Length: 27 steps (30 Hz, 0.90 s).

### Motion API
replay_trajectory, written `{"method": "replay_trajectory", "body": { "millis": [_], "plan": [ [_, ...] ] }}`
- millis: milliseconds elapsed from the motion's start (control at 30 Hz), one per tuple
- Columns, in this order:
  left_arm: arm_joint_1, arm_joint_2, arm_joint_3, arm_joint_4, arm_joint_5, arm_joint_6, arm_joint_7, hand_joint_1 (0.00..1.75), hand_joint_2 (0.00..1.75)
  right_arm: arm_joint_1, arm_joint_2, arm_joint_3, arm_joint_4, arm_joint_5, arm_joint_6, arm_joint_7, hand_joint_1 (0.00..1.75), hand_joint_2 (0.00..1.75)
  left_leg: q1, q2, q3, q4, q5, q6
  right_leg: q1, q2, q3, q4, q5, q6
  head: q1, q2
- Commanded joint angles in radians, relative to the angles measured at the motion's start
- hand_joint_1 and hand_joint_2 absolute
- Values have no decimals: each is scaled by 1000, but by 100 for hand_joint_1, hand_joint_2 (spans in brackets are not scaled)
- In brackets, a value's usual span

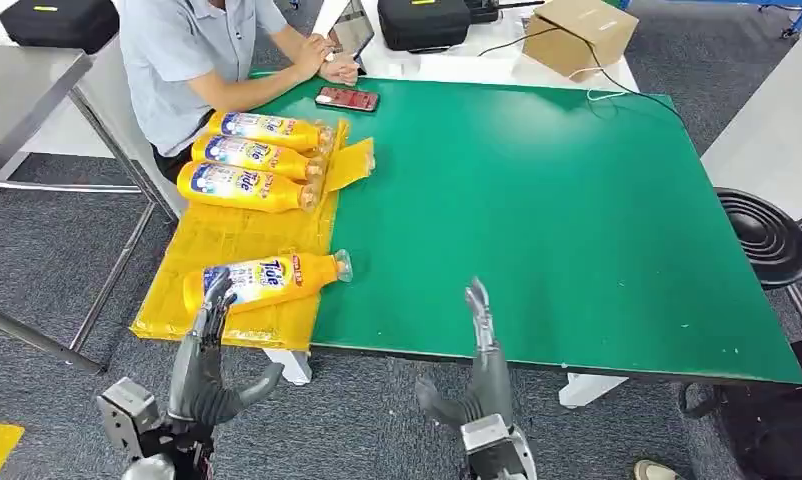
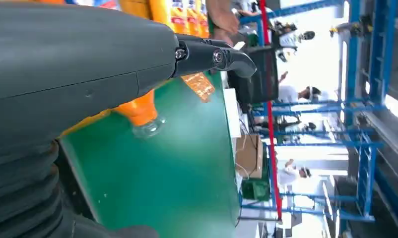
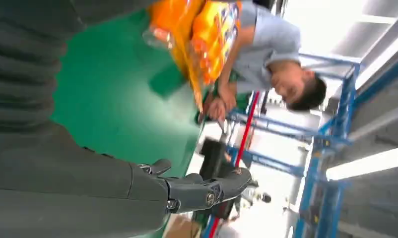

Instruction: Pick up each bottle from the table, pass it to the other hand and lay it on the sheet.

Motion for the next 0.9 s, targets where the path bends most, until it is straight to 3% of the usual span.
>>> {"method": "replay_trajectory", "body": {
  "millis": [33,133,300,700,900],
  "plan": [
    [-9,-47,-55,47,-33,39,21,0,175,10,32,-146,-6,-46,-18,6,0,175,0,-1,5,-1,0,-1,1,-2,5,-1,-1,-2,0,0],
    [-55,-56,-81,101,-2,23,26,0,175,-10,47,-149,7,-39,-87,-35,0,175,1,-1,4,-1,2,-1,2,-2,5,-1,1,-2,0,0],
    [-100,-72,-108,141,28,12,18,0,175,-40,43,-141,89,-64,-102,-29,0,175,1,-2,7,-2,4,-1,2,-4,7,-2,2,-4,0,0],
    [-100,-65,-120,148,29,12,17,0,175,-40,41,-148,118,-58,-122,-35,0,175,1,0,7,-2,3,-1,2,-1,7,-2,2,-4,0,0],
    [-111,-63,-127,174,28,12,11,0,175,-34,39,-144,99,-32,-186,-35,0,175,1,0,7,-2,3,-1,2,-2,7,-1,2,-4,0,0]
  ]
}}
